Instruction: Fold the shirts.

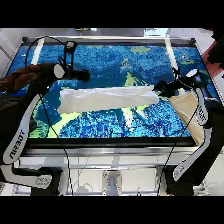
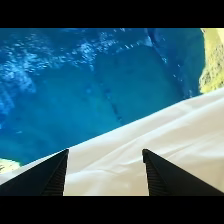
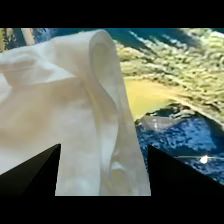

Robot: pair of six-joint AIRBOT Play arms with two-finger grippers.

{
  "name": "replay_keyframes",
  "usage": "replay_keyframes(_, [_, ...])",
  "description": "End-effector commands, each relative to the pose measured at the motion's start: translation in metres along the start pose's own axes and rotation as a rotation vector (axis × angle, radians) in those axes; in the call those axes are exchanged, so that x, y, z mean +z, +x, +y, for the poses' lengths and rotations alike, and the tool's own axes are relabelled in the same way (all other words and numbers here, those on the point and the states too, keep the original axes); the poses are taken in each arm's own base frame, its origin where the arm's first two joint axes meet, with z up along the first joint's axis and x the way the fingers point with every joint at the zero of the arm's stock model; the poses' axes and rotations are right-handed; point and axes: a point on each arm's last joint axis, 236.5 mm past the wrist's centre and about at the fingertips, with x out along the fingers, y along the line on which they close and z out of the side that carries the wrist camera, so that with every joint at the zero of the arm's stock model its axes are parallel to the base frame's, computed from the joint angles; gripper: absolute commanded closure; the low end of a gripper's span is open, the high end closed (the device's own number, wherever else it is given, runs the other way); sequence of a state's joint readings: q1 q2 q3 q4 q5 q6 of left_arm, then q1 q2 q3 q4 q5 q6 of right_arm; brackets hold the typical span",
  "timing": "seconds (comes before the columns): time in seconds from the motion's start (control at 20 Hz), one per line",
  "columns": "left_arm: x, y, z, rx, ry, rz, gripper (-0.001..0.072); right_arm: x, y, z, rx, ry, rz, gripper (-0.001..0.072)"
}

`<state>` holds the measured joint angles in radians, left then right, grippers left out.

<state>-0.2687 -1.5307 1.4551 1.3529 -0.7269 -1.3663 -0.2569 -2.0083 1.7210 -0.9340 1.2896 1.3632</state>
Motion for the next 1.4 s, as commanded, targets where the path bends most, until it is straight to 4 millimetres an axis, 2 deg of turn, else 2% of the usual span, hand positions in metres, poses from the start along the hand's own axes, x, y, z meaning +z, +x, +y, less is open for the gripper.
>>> replay_keyframes(0.0, [0.004, 0.007, -0.021, -0.043, 0.105, -0.023, 0.0163, -0.007, 0.020, -0.005, 0.037, 0.007, 0.040, 0.0096])
replay_keyframes(0.2, [0.021, 0.012, -0.037, -0.047, 0.140, -0.103, 0.0166, -0.015, 0.036, -0.001, 0.047, 0.005, 0.079, 0.0099])
replay_keyframes(0.25, [0.022, 0.017, -0.040, -0.049, 0.142, -0.110, 0.0198, -0.017, 0.040, 0.005, 0.049, -0.005, 0.087, 0.0105])
replay_keyframes(0.3, [0.017, 0.025, -0.043, -0.055, 0.139, -0.100, 0.0328, -0.019, 0.044, 0.014, 0.061, -0.034, 0.095, 0.0121])
replay_keyframes(0.35, [0.008, 0.035, -0.046, -0.067, 0.132, -0.074, 0.0489, -0.021, 0.048, 0.025, 0.086, -0.048, 0.101, 0.0182])
replay_keyframes(0.4, [-0.003, 0.045, -0.050, -0.083, 0.117, -0.044, 0.0585, -0.022, 0.051, 0.039, 0.122, -0.065, 0.102, 0.0288])
replay_keyframes(0.45, [-0.014, 0.054, -0.056, -0.102, 0.103, -0.011, 0.0607, -0.024, 0.051, 0.054, 0.168, -0.073, 0.104, 0.0391])
replay_keyframes(0.55, [-0.040, 0.071, -0.071, -0.151, 0.067, 0.067, 0.0693, -0.027, 0.040, 0.088, 0.292, -0.141, 0.116, 0.0671])
replay_keyframes(0.65, [-0.067, 0.080, -0.090, -0.202, 0.001, 0.162, 0.0694, -0.026, 0.016, 0.118, 0.376, -0.187, 0.112, 0.0679])
replay_keyframes(0.75, [-0.091, 0.088, -0.103, -0.220, -0.069, 0.248, 0.0694, -0.022, -0.011, 0.140, 0.376, -0.242, 0.077, 0.0679])
replay_keyframes(0.9, [-0.124, 0.102, -0.113, -0.228, -0.137, 0.349, 0.0694, -0.021, -0.051, 0.184, 0.376, -0.340, 0.009, 0.0679])
replay_keyframes(1.0, [-0.136, 0.110, -0.116, -0.237, -0.158, 0.377, 0.0694, -0.029, -0.067, 0.215, 0.366, -0.404, -0.014, 0.0679])
replay_keyframes(1.2, [-0.128, 0.110, -0.120, -0.255, -0.167, 0.362, 0.0694, -0.052, -0.066, 0.271, 0.369, -0.503, -0.001, 0.0679])
replay_keyframes(1.3, [-0.103, 0.098, -0.110, -0.247, -0.131, 0.343, 0.0694, -0.065, -0.056, 0.296, 0.369, -0.555, 0.005, 0.0679])
replay_keyframes(1.35, [-0.083, 0.086, -0.099, -0.233, -0.108, 0.322, 0.0694, -0.072, -0.050, 0.309, 0.372, -0.578, 0.005, 0.0680])
